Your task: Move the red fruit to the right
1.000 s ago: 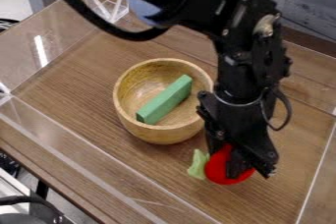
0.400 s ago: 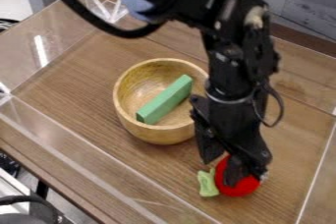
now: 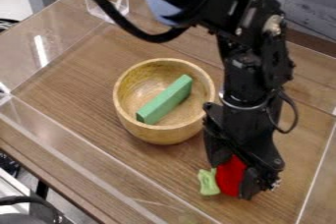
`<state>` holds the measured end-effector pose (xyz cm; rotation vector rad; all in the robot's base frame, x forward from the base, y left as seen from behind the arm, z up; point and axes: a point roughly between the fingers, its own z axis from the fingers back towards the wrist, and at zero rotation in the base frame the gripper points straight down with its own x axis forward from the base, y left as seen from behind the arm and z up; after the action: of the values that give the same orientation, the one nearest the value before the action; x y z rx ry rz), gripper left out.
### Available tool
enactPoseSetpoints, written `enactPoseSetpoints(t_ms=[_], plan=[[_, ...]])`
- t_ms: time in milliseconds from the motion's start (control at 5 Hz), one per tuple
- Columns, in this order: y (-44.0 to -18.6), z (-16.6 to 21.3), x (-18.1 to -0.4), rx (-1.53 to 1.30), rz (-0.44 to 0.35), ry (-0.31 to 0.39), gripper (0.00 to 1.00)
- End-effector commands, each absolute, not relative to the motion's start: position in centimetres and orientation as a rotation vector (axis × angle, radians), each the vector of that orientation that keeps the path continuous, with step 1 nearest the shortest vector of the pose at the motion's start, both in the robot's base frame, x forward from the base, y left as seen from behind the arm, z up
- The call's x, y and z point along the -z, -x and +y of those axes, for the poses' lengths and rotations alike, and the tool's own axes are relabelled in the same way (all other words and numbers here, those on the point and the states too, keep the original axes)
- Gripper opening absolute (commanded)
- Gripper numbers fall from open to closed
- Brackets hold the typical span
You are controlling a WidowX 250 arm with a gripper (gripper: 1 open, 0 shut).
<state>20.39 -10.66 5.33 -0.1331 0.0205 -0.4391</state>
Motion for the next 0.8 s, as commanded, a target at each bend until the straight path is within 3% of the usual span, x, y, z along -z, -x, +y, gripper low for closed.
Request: enactPoseSetpoints(t_ms=[0, 200, 600], plan=[[-20.7, -11.9, -6.5, 0.451, -0.008, 0.149, 1.00], [-20.0, -12.1, -6.1, 0.473, -0.009, 0.146, 0.00], [-23.4, -10.6, -10.6, 0.328, -0.073, 0.118, 0.00]])
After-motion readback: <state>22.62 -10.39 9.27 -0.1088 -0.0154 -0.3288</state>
